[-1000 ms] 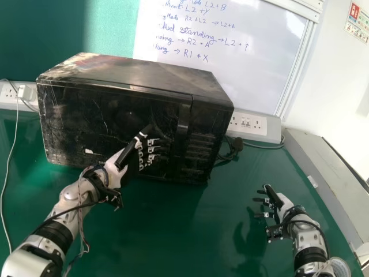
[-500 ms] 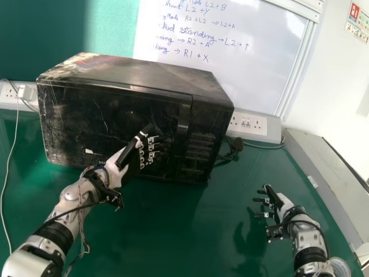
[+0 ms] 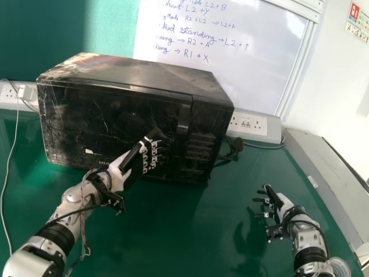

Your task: Open the door of oven

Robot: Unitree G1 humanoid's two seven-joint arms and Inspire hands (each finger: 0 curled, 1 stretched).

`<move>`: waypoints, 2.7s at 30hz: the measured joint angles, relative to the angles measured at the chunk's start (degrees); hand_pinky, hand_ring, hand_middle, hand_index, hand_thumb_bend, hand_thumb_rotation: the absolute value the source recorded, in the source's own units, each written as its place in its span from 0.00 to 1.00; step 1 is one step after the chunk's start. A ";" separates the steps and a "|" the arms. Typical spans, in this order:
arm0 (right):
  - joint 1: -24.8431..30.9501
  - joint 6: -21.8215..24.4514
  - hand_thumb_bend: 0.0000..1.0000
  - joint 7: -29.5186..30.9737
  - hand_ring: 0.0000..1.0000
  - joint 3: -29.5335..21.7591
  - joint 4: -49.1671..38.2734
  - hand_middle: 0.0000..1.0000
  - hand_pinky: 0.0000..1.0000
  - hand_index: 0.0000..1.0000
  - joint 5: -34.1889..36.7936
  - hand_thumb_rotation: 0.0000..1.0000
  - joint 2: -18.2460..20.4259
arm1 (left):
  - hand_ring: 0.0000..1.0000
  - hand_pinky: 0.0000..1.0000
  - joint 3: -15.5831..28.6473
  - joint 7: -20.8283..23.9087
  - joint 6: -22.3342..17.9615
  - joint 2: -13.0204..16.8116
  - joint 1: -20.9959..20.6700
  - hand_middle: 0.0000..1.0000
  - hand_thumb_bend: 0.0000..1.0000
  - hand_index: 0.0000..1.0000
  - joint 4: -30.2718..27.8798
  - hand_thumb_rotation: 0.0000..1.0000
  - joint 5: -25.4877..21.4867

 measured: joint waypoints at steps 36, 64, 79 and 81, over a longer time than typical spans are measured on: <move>-0.21 0.50 0.42 0.05 0.65 0.47 0.08 0.74 0.50 0.90 -0.29 0.46 0.11 | 0.96 0.89 -2.07 5.90 -0.72 -2.61 -5.47 0.99 1.00 0.95 7.87 1.00 5.13; -0.22 0.13 0.43 0.21 0.70 0.88 0.07 0.76 0.61 0.92 -0.65 0.48 0.08 | 0.88 0.80 1.81 2.68 4.33 -4.54 -9.42 0.93 1.00 0.92 9.98 0.96 2.20; -0.22 0.48 0.42 0.20 0.67 -0.07 0.08 0.76 0.53 0.92 -0.04 0.45 0.11 | 0.78 0.68 1.88 -2.86 6.34 -4.44 -10.72 0.85 1.00 0.90 10.30 0.98 2.34; -0.22 0.49 0.42 0.32 0.68 -0.27 0.08 0.76 0.54 0.91 0.16 0.44 0.11 | 0.74 0.66 1.91 -3.45 6.47 -4.45 -10.90 0.80 1.00 0.88 10.43 0.97 2.32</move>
